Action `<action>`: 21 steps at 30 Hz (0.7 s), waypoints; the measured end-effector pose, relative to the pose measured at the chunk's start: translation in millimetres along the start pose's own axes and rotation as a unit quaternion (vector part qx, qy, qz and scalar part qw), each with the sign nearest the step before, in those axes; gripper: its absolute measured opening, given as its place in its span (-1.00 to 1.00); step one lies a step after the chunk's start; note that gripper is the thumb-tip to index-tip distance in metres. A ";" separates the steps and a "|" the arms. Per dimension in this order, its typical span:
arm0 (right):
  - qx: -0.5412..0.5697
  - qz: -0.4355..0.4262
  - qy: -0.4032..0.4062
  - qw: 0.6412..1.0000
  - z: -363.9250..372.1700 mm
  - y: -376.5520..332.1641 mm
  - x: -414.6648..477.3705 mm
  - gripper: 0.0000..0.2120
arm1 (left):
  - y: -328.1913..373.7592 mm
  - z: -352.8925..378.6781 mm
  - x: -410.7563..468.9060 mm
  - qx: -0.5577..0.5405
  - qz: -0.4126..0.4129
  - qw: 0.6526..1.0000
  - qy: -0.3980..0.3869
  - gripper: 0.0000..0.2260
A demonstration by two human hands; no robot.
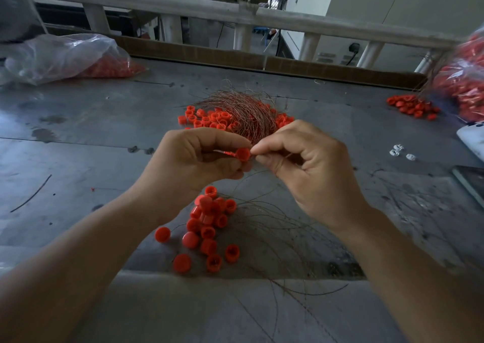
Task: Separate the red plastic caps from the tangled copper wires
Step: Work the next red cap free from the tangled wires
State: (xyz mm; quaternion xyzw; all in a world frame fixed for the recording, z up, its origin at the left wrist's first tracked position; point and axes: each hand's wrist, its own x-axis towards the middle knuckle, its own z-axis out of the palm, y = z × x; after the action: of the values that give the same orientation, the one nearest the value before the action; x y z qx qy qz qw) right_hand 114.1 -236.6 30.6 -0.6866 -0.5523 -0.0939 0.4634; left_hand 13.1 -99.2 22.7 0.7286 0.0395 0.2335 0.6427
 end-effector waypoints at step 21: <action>0.125 0.111 -0.030 0.985 1.8 -10.9 -2.3 -0.71 | 1.8 -1.2 -1.8 0.020 0.015 1.000 -0.001 -0.75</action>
State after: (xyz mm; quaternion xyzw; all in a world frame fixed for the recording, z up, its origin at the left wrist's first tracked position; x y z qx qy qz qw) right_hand 103.4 -237.2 33.9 -0.6829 -0.4934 0.0488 0.5365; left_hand 10.6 -99.1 24.0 0.7419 0.0323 0.2420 0.6245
